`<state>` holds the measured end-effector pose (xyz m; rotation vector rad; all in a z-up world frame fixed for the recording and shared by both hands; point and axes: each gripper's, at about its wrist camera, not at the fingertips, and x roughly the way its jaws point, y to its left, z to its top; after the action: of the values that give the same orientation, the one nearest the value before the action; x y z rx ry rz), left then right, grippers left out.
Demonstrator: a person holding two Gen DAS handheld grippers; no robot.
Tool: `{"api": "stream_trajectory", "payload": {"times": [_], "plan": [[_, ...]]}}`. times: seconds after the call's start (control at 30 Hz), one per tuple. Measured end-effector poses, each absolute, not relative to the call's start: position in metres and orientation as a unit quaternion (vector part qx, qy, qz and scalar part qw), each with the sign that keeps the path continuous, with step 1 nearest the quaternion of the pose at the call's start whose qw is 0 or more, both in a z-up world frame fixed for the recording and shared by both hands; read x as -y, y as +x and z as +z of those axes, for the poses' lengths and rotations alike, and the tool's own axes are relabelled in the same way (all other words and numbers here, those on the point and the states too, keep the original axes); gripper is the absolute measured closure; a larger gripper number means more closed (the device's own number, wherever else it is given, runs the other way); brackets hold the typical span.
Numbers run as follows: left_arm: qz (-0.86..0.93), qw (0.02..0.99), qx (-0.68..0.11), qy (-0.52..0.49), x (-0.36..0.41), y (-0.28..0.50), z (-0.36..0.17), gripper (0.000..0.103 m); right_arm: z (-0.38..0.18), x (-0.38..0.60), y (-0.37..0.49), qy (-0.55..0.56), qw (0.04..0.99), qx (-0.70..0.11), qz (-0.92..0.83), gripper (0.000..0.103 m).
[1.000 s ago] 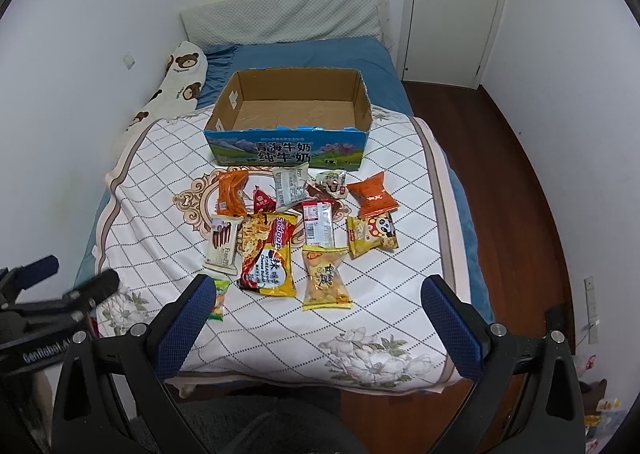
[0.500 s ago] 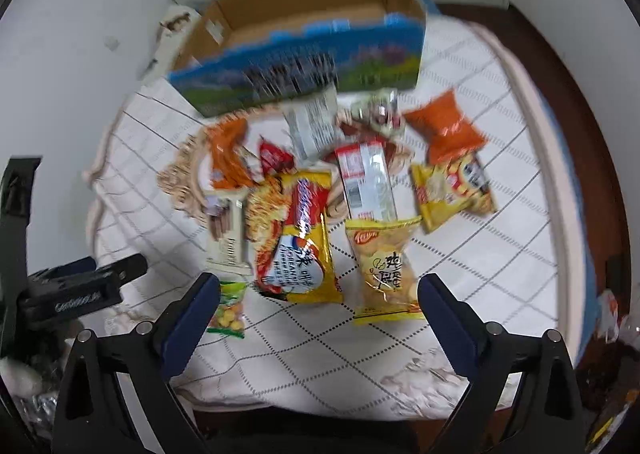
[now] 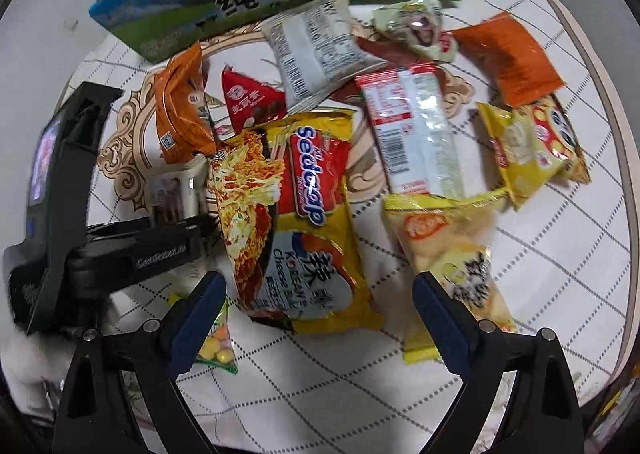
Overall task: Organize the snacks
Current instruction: 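Grasp the Franzi cookie pack with left tool while right tool grasps Sedaap noodle pack, then carry both packs into the cardboard box and open both tools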
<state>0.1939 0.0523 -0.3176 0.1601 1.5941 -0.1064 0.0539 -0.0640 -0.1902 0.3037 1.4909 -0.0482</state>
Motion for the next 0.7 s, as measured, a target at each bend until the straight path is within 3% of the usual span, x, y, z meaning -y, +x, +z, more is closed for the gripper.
{"api": "stream_trajectory", "payload": {"times": [0.23, 0.7], "plan": [[-0.026, 0.686, -0.726, 0.050, -0.096, 0.194, -0.326, 0.044, -0.224, 0.040, 0.076, 0.129, 0.709, -0.693, -0.017, 0.006], [-0.032, 0.694, -0.718, 0.048, -0.099, 0.191, -0.329, 0.044, -0.288, -0.005, 0.109, 0.077, 0.678, -0.730, -0.025, 0.006]]}}
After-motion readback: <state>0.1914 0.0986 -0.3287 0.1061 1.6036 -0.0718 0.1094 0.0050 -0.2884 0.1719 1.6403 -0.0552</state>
